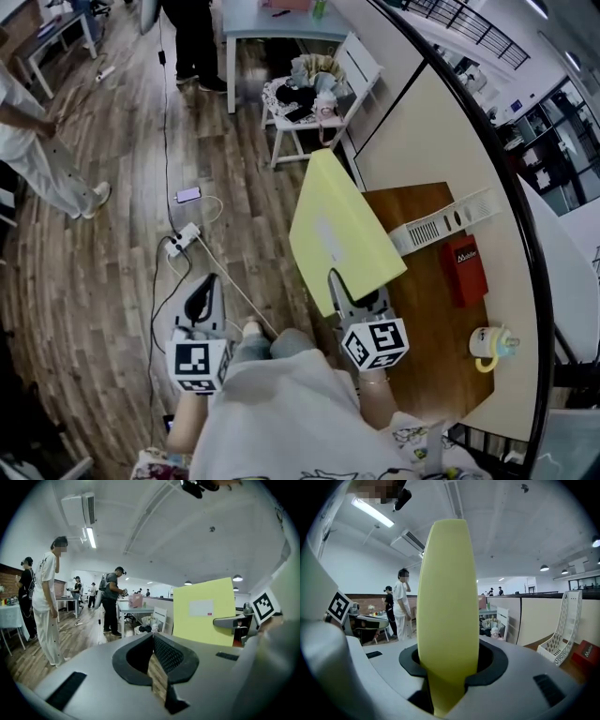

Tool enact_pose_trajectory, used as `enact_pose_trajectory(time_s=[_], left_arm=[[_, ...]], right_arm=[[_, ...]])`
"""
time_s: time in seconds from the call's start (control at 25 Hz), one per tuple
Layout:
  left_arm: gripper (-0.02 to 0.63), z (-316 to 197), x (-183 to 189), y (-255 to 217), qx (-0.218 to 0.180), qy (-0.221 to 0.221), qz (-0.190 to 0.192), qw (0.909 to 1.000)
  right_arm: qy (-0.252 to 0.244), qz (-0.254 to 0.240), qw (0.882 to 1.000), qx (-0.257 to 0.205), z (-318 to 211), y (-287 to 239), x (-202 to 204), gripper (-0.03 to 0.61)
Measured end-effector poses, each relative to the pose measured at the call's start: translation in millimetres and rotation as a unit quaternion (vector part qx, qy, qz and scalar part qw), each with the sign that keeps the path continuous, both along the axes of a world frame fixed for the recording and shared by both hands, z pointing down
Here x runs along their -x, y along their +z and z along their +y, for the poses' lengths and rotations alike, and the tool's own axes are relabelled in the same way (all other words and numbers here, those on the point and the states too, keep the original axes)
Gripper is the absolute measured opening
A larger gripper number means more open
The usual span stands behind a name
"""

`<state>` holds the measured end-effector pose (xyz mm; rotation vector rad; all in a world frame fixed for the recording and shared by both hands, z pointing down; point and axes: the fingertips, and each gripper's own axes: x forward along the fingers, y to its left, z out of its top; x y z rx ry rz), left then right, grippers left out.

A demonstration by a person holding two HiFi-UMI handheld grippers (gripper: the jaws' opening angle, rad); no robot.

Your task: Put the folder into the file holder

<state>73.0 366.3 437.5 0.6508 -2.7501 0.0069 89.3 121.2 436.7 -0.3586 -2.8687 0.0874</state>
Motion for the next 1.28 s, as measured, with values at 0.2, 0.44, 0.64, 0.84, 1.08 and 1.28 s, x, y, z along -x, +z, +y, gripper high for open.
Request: enact_pose_trajectory(time_s=[0.2,0.44,0.64,0.84,1.08,1.28], left_arm=[[0.006,6,15,8,0.005,0.0,0.011,0.9999],[0.006,-6,50,16,0.006,0.012,0.013,0.9998],[0.006,-31,105,20,0.004,0.021,0.003,0.9998],[0.006,-69,171,10,0.006,0.041,-0.002,0.9991],[0.006,-116,233,1,0.009,0.076,-0.009,0.997],[0.006,-147,265,1,0.008,0.101,-0.011,0.9948]], right_arm=[[0.001,0.007,1.0,-0.003,3,5,14,0.164],[0.02,0.002,1.0,-0.002,-13,6,41,0.164],[0.037,-0.002,0.999,0.006,-38,12,87,0.164],[0.05,-0.007,0.999,0.019,-67,6,141,0.164],[0.075,-0.012,0.997,0.032,-101,-3,188,0.164],[0.098,-0.022,0.994,0.036,-127,-6,207,0.164]])
